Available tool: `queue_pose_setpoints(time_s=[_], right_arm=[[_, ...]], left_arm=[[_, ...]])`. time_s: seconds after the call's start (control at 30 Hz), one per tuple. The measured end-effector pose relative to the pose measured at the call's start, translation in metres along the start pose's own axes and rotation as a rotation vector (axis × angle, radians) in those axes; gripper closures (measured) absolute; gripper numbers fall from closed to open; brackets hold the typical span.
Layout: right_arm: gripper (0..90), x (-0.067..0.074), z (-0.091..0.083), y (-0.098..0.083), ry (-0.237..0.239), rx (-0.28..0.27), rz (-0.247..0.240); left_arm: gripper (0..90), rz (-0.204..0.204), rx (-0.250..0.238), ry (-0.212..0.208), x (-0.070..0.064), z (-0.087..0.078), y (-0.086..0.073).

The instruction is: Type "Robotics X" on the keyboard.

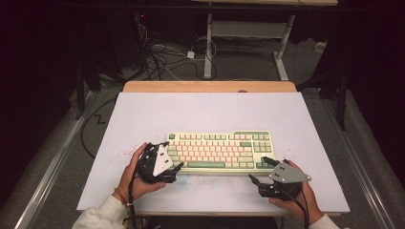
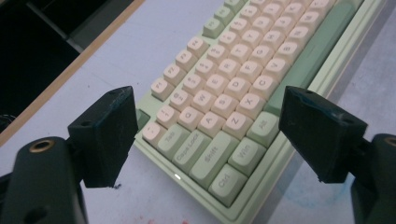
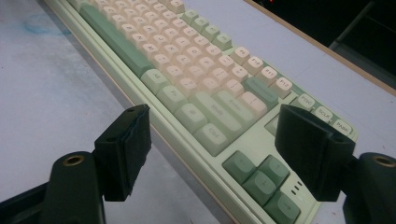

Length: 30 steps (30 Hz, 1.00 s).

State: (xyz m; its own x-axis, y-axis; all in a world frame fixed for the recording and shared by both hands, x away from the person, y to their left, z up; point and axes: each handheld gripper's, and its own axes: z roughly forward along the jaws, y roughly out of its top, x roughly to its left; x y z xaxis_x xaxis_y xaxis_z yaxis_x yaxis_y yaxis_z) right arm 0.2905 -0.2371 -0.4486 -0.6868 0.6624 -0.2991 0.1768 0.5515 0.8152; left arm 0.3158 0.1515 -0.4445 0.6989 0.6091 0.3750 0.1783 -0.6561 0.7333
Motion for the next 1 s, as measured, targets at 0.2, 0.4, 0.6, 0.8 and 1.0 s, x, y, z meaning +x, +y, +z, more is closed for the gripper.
queue_pose_setpoints(time_s=[0.2, 0.4, 0.6, 0.8, 1.0], right_arm=[[27.0, -0.001, 0.002, 0.002, -0.005, 0.003, 0.008], [28.1, -0.002, 0.005, 0.006, -0.006, 0.004, 0.017], [30.0, -0.003, 0.011, 0.011, -0.005, 0.007, 0.039], [32.1, -0.006, 0.019, 0.017, -0.009, 0.013, 0.047], [37.3, -0.008, 0.027, 0.024, 0.000, 0.023, 0.052]], left_arm=[[18.4, -0.033, 0.015, 0.001, 0.001, -0.005, -0.012], [17.3, -0.042, 0.036, -0.003, -0.001, -0.008, -0.022], [17.4, -0.063, 0.061, -0.015, -0.007, -0.008, -0.031], [17.4, -0.077, 0.080, -0.043, -0.012, -0.008, -0.036], [17.3, -0.071, 0.088, -0.050, -0.012, -0.007, -0.037]])
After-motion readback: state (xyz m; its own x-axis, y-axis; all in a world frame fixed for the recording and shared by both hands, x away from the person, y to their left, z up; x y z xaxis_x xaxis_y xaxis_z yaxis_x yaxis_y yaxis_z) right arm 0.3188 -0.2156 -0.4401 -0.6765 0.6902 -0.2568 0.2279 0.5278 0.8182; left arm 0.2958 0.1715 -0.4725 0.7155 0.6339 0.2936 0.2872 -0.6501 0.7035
